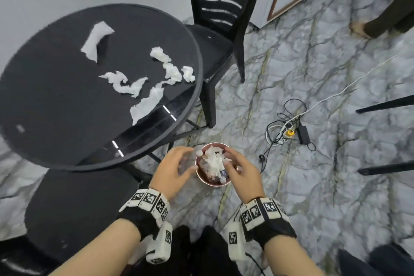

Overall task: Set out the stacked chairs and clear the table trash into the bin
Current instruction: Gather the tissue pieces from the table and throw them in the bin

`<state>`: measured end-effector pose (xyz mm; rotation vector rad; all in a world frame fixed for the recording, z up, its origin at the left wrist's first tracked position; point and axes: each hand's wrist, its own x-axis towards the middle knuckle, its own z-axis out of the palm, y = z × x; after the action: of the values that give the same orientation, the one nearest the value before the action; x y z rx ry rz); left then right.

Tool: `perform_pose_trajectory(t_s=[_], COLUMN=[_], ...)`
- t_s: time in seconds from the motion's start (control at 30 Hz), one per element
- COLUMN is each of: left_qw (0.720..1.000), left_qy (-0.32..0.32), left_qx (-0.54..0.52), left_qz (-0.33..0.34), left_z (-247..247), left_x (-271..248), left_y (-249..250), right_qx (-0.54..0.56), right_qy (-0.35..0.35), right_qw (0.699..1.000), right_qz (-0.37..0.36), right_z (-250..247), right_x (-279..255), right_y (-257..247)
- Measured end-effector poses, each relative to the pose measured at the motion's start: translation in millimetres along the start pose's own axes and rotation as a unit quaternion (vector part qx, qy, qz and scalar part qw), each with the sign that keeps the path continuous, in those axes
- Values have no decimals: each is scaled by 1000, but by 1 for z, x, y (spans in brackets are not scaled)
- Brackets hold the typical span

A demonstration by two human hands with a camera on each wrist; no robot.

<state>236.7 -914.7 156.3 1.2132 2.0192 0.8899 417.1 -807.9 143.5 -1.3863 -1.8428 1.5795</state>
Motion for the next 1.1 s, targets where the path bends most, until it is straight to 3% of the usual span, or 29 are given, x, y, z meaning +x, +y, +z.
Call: perform_pose_trajectory(t_s=[0.13, 0.3, 0.43, 0.6, 0.8, 0.97, 1.1], left_qw=[995, 980, 971, 974, 972, 955, 952], left_qy=[94, 168, 193, 179, 104, 31, 55], left_qx=[18, 102, 123, 102, 168, 265, 277], left_qz=[11, -22, -64, -99, -130, -127, -122], left_z=[-65, -126, -165, -211, -239, -242, -244], left_x=[-10, 2, 34, 82, 145, 182, 201], left_y=[22, 5, -15, -44, -73, -88, -93], right_qx=[-18, -131, -234, -359, -470, -478, -474], right_qy=[-36, -54, -81, -97, -111, -96, -91], right_qw=[997, 975, 952, 911, 868, 871, 873], right_qz=[-68, -173, -177, -178, -115, -64, -66], right_z=[-1, 20, 58, 103, 132, 143, 150], right_x=[-1, 22, 58, 114, 159, 192, 217], right_y=[-77, -146, -169, -184, -183, -187, -198])
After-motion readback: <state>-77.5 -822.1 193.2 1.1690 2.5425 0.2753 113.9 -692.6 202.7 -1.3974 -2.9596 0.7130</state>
